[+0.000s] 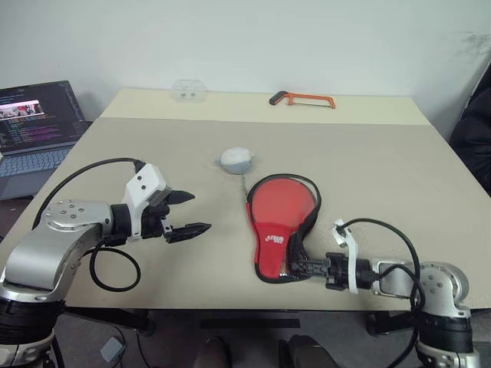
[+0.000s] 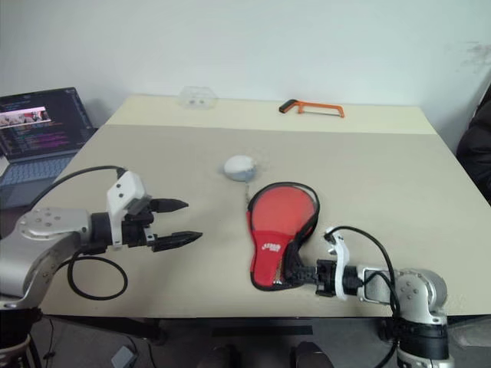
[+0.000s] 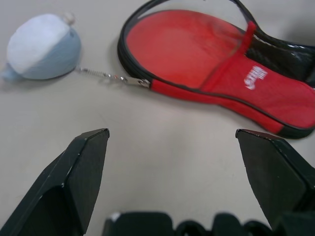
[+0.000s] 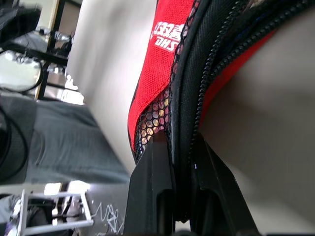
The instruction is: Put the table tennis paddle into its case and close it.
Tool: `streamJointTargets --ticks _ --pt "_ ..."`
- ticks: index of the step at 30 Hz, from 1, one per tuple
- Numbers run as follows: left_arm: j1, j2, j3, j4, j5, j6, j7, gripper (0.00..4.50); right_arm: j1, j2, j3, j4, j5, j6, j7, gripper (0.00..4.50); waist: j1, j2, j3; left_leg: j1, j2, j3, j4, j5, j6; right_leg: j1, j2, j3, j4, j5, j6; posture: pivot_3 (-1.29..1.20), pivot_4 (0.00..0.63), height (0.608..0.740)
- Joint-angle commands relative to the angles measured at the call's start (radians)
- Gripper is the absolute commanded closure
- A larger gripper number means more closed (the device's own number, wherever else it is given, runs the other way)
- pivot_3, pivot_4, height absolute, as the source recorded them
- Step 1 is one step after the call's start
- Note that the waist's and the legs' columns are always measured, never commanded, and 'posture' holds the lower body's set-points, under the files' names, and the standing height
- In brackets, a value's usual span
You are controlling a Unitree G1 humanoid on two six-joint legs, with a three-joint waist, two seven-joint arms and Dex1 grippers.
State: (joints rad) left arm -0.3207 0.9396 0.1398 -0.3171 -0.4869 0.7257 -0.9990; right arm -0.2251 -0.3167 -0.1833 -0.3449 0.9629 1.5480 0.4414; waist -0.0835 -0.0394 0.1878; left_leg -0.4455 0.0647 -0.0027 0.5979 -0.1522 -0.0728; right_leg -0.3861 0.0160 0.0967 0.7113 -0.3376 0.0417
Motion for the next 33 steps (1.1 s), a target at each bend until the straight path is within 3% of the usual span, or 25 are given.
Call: streamJointTargets --ticks 1,12,21,22,24,27,33 --pt "-0.022 0.019 0.000 -0.012 0.000 -0.018 -0.010 0.00 0.065 -0.012 0.087 -0.035 0.070 0.066 0.022 4.49 0.000 -0.002 -0.001 0.000 0.000 0.000 0.000 0.000 0.000 0.000 0.000 0.000 0.000 0.000 0.000 0.00 0.150 0.740" --pt "-0.035 0.030 -0.006 -0.006 0.000 -0.019 -0.019 0.00 0.116 -0.055 0.121 -0.087 0.109 0.062 0.030 4.49 0.000 -0.006 -0.004 0.000 0.000 0.000 0.000 0.000 0.000 0.000 0.000 0.000 0.000 0.000 0.000 0.00 0.150 0.740" --pt "-0.038 0.024 -0.013 -0.004 0.006 -0.021 -0.005 0.00 0.035 -0.028 0.067 -0.006 0.051 0.023 -0.031 4.49 -0.002 -0.011 -0.007 0.002 0.001 -0.001 0.000 0.000 0.000 0.001 0.001 0.000 0.000 0.000 0.000 0.00 0.150 0.740" --pt "-0.039 0.022 -0.015 -0.003 0.008 -0.022 -0.003 0.00 0.029 -0.036 0.070 -0.005 0.048 0.022 -0.029 3.85 -0.002 -0.011 -0.007 0.003 0.001 0.000 0.000 0.000 0.000 0.001 0.001 0.000 0.000 0.000 0.000 0.00 0.150 0.740" --pt "-0.042 0.019 -0.018 -0.001 0.010 -0.024 0.000 0.00 0.019 -0.052 0.069 -0.006 0.052 0.021 -0.018 3.35 0.000 -0.011 -0.007 0.004 0.001 0.000 0.000 0.000 0.001 0.002 0.000 0.001 0.000 0.000 0.000 0.00 0.150 0.740" --pt "-0.051 0.010 -0.018 0.015 0.020 -0.036 0.017 0.00 -0.002 -0.120 0.069 -0.025 0.055 0.003 0.029 2.26 0.001 -0.010 -0.006 0.004 0.001 0.000 0.000 0.001 0.001 0.002 0.000 0.001 0.000 0.000 0.000 0.00 0.150 0.740" --pt "-0.103 -0.026 -0.021 0.088 0.058 -0.079 0.071 0.00 0.018 -0.511 0.173 -0.122 -0.099 -0.272 0.283 0.18 0.018 -0.009 -0.005 0.002 -0.001 0.001 0.001 0.000 0.001 0.002 -0.001 0.001 -0.003 -0.001 0.001 0.00 0.150 0.740"
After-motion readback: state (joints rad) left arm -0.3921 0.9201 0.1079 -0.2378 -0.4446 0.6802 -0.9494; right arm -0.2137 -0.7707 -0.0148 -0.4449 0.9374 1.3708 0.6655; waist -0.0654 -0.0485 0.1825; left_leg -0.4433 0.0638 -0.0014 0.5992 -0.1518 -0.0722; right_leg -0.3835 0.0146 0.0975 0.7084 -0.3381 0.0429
